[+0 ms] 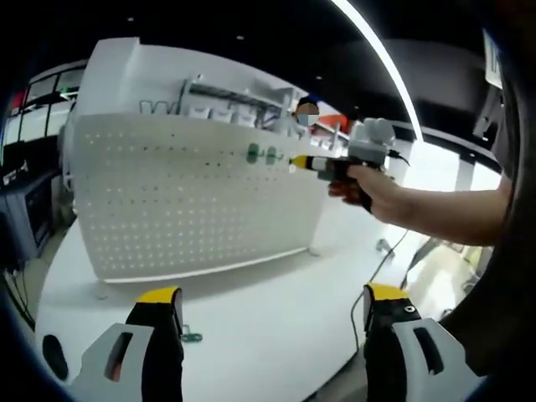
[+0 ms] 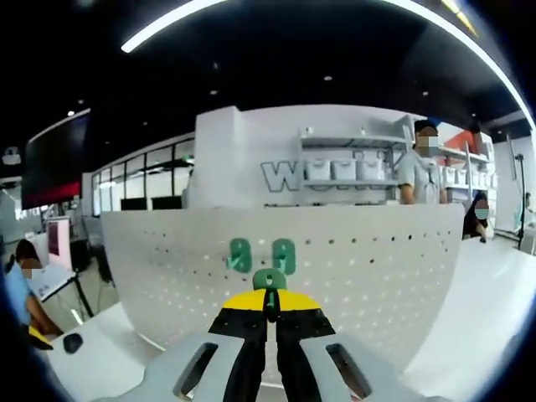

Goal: Insert the hook assembly into the mounting plate slot until the hook locks in place.

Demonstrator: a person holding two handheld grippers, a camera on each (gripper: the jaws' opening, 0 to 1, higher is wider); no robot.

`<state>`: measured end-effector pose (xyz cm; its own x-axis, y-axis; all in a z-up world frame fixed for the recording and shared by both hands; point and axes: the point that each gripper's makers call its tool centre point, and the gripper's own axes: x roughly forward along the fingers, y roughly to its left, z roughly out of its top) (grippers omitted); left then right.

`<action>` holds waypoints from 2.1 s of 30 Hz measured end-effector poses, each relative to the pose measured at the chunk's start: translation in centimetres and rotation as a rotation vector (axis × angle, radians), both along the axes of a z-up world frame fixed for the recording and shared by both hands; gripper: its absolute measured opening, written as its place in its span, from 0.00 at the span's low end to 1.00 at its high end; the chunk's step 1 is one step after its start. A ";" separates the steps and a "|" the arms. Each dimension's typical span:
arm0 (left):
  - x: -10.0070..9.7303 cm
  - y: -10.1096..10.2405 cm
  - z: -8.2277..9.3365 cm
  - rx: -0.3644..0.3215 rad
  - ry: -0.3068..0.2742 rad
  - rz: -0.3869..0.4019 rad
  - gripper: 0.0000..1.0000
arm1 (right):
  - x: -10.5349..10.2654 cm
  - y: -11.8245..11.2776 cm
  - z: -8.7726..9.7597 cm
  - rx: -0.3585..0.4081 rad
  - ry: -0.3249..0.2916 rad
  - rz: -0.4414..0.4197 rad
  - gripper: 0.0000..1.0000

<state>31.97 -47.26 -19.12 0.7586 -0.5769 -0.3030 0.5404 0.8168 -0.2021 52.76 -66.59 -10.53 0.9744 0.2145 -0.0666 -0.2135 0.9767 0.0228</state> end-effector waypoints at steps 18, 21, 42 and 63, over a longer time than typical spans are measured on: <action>0.7 0.7 -0.7 0.047 -0.007 0.002 0.89 | 4.4 -2.1 1.4 -0.003 -0.053 -0.071 0.00; 0.8 1.1 -0.6 0.052 -0.014 0.013 0.89 | 4.9 -2.6 1.4 0.006 -0.056 -0.087 0.00; 0.6 1.9 -1.4 0.040 0.005 0.047 0.90 | 6.7 -5.5 1.6 0.011 -0.096 -0.172 0.00; 1.3 2.4 -1.7 0.049 0.013 0.054 0.87 | 7.5 -5.0 0.1 0.006 -0.102 -0.174 0.00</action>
